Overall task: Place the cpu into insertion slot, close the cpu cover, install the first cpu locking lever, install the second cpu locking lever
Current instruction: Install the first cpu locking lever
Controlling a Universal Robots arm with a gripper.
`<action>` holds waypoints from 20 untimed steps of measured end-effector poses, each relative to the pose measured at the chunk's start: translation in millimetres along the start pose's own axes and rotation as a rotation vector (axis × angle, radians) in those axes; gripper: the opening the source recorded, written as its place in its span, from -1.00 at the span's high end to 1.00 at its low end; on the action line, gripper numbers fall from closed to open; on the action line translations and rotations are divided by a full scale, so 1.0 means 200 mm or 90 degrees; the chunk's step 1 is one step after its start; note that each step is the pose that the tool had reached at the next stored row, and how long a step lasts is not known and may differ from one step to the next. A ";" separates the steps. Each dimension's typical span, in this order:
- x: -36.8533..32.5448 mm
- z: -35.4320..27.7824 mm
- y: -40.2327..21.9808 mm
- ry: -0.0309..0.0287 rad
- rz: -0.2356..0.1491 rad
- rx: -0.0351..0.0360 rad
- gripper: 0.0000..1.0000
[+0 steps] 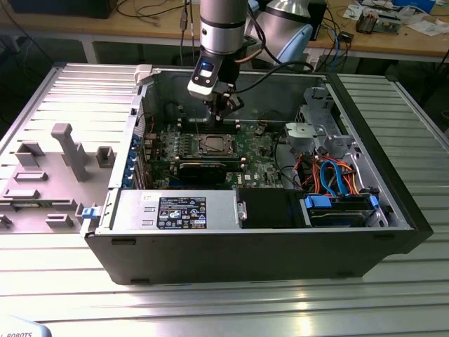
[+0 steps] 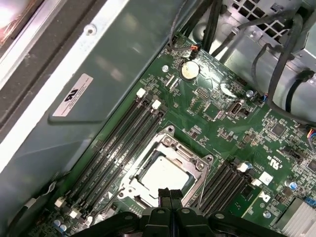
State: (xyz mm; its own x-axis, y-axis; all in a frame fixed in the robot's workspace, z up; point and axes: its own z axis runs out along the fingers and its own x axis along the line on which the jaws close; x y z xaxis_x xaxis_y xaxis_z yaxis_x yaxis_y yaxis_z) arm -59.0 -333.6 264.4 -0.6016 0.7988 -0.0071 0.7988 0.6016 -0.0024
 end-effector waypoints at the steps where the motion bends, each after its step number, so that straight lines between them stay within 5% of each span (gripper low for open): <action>1: 0.000 0.000 0.000 -0.0002 -0.003 0.0000 0.79; 14: 0.000 0.000 0.000 -0.0008 -0.188 -0.0012 0.79; 20: 0.000 -0.006 0.000 -0.0010 -0.233 -0.0017 0.79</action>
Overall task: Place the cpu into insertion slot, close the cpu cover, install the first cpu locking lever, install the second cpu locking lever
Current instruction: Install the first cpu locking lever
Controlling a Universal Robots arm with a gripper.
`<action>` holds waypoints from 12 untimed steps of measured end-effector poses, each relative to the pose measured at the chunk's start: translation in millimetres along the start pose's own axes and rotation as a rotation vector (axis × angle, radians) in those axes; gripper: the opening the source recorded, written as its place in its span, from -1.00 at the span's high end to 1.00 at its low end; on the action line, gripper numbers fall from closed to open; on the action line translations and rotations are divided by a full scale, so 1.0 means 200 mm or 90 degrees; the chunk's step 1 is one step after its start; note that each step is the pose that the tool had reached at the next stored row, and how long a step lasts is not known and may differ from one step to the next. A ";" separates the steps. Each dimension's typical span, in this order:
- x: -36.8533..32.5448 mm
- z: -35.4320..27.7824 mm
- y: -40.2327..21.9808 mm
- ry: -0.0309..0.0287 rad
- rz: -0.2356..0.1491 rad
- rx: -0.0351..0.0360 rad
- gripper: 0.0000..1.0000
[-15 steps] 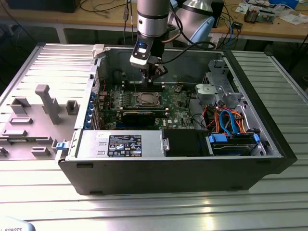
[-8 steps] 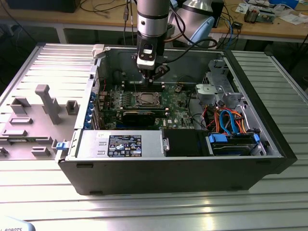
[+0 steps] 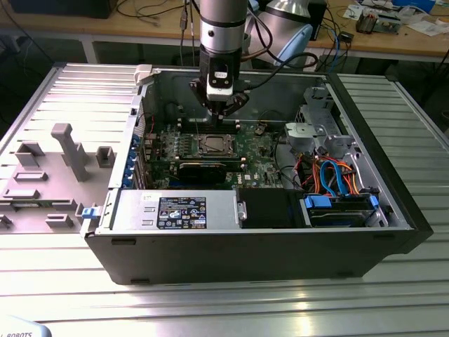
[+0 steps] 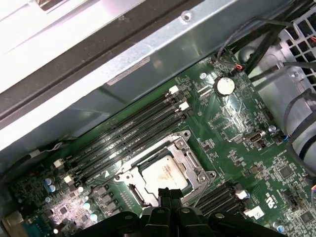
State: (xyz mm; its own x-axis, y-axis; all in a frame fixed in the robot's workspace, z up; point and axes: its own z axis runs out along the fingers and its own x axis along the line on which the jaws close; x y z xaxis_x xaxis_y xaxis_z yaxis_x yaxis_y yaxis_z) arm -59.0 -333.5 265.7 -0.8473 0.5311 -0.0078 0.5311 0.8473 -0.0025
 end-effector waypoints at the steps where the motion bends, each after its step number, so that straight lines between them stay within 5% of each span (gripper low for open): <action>1: 0.000 -0.002 0.000 -0.0003 -0.007 -0.0001 0.79; 12: 0.000 -0.002 0.000 -0.0009 -0.148 -0.0008 0.79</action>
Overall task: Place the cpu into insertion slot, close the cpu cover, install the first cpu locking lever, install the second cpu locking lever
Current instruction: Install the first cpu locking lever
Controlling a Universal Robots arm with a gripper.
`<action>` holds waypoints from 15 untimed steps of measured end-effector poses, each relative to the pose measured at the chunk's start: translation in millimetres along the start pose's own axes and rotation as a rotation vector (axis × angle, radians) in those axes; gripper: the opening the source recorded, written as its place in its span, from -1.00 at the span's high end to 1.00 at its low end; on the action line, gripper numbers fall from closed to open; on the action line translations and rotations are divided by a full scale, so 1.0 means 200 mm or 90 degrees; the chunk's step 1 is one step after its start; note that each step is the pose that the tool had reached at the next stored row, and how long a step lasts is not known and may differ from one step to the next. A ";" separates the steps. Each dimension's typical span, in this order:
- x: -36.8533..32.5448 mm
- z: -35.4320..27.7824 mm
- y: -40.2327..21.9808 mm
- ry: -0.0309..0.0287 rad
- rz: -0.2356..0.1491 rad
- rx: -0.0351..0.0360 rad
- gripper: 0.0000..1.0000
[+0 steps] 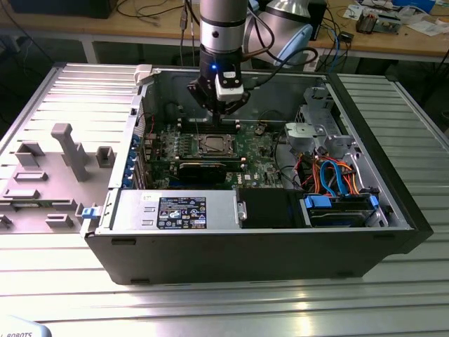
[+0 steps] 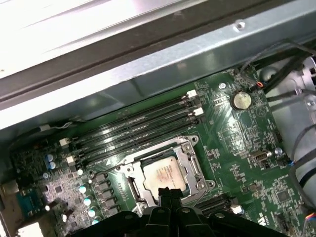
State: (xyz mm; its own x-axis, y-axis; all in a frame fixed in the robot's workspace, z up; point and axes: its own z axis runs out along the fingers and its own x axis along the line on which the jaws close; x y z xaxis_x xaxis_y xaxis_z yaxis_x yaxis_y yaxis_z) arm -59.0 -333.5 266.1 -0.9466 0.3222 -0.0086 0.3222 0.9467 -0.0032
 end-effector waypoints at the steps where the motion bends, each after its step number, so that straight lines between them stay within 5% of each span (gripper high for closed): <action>1: 0.000 0.000 0.000 0.0000 -0.013 0.0001 0.79; 4: 0.000 0.001 0.000 -0.0002 -0.045 -0.0003 0.79; 15: 0.000 0.001 0.000 -0.0002 -0.048 -0.0003 0.79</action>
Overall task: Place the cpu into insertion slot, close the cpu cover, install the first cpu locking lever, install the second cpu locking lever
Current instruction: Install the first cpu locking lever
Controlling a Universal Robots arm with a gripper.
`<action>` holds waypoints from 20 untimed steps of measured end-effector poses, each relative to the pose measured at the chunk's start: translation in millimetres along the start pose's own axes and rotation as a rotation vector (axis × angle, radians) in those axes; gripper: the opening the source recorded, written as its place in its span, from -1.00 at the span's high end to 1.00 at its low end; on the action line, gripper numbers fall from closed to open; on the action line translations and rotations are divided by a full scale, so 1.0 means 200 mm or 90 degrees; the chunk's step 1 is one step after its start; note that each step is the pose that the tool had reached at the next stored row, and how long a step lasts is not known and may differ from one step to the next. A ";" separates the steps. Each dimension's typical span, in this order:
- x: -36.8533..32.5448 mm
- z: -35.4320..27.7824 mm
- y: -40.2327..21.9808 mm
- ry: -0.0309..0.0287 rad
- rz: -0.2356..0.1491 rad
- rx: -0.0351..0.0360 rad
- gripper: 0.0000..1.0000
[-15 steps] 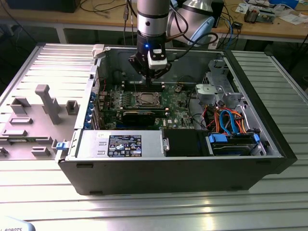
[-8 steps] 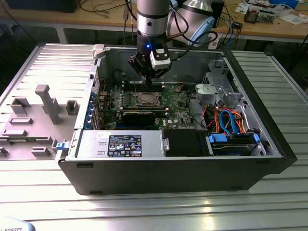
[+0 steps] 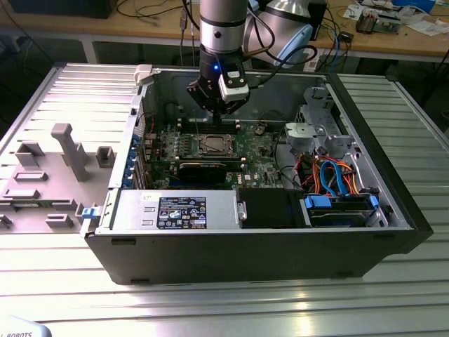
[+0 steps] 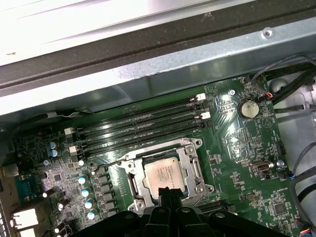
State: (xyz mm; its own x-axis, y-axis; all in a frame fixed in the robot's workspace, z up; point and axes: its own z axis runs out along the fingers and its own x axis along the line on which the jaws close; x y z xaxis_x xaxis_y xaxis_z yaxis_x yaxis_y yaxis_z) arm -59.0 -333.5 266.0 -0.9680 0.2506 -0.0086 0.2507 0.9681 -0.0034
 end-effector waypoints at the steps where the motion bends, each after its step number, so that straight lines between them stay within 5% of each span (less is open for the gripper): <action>1: 0.000 0.000 0.000 0.0000 0.000 0.0000 0.79; 8: 0.001 0.000 0.000 0.0000 -0.012 -0.0001 0.79; 15: 0.004 0.000 -0.001 -0.0003 -0.088 -0.0008 0.79; 20: 0.026 0.000 -0.007 -0.0004 -0.095 -0.0008 0.79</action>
State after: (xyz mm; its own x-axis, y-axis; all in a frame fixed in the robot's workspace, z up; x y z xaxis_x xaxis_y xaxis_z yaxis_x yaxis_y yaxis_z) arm -64.4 -333.5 266.0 -0.9946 0.1032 -0.0087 0.1032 0.9947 -0.0034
